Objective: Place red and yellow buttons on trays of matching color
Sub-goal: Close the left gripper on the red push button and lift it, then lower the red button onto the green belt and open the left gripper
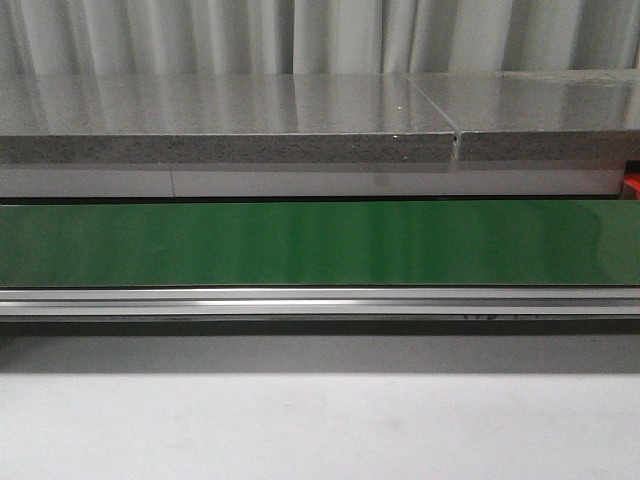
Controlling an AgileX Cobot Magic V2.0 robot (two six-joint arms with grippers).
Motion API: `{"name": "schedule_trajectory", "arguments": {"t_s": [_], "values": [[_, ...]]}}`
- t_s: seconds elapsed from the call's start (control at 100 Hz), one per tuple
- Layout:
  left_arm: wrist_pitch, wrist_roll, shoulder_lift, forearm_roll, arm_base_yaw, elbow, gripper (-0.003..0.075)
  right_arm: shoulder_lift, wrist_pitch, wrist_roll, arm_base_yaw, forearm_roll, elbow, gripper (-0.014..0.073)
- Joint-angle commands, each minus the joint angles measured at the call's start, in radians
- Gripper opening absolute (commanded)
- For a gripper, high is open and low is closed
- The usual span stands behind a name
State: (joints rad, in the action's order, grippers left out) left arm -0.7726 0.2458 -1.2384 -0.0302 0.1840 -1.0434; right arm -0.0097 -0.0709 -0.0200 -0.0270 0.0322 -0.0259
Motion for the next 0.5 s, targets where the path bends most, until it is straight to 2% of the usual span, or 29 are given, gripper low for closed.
{"name": "schedule_trajectory", "arguments": {"t_s": [0.0, 0.26, 0.49], "values": [[0.039, -0.014, -0.027, 0.030, -0.031, -0.062, 0.0010, -0.017, 0.081, -0.002, -0.001, 0.009, 0.010, -0.0067], [0.033, -0.045, -0.176, 0.042, -0.112, -0.090, 0.0010, -0.017, 0.081, -0.002, -0.001, 0.009, 0.010, -0.0067], [0.069, -0.049, -0.241, 0.052, -0.145, -0.090, 0.0010, -0.017, 0.081, -0.002, -0.001, 0.009, 0.010, -0.0067]]}}
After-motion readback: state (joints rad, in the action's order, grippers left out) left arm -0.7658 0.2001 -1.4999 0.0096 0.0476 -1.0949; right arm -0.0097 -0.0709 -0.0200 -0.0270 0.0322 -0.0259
